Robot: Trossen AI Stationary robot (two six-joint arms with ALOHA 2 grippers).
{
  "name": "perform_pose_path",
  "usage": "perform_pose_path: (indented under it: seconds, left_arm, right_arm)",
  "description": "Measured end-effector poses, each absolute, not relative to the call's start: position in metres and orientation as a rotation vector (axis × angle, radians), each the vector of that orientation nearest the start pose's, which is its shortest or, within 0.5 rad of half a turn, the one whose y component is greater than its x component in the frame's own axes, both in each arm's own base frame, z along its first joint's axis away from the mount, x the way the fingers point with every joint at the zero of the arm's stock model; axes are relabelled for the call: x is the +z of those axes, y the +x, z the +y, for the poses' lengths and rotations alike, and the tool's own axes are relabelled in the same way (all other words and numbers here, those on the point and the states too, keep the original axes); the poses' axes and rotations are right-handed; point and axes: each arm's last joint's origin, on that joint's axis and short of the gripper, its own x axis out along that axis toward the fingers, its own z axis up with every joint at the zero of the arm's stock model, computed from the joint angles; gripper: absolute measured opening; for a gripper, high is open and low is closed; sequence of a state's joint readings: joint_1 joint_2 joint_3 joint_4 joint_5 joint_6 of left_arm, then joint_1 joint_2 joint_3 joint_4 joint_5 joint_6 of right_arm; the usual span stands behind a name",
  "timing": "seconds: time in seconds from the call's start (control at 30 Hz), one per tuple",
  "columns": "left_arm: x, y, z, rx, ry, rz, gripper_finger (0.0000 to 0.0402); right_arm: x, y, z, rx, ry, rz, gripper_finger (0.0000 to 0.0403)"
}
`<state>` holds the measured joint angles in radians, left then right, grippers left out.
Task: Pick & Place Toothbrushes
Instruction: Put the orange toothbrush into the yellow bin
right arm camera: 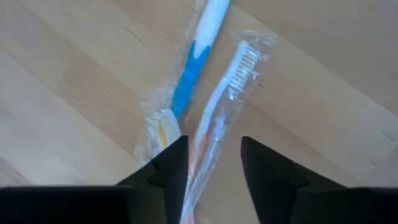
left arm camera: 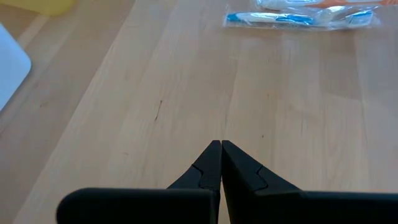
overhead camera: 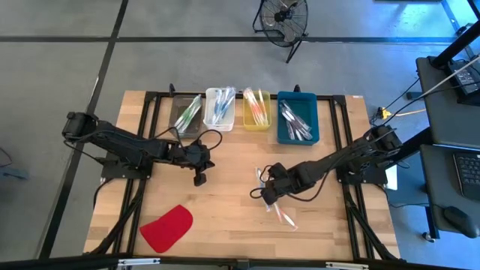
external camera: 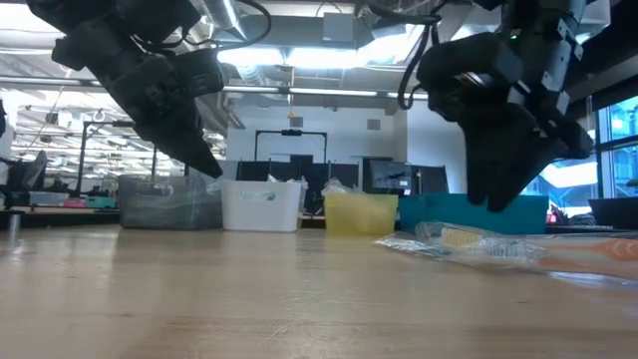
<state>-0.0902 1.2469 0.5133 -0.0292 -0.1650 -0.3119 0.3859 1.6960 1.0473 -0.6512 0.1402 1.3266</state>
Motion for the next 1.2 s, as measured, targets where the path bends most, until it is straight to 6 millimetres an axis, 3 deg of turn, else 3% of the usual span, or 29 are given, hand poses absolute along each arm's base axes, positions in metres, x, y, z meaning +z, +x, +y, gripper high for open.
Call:
perform_pose_path:
  seconds: [0.23,0.47,1.2]
  left_arm:
    - [0.168,0.227,-0.016,0.188,-0.200,0.736,0.0003]
    - [0.168,0.227,-0.016,0.188,-0.200,0.735,0.0003]
    - [0.168,0.227,-0.016,0.189,-0.199,0.739,0.0003]
  right_arm:
    - [0.164,0.294,0.115,-0.623,0.803,1.147,0.0196]
    - [0.147,0.298,0.116,-0.654,0.783,1.181,0.0210]
    - [0.141,0.288,0.113,-0.810,0.857,1.266,0.0096]
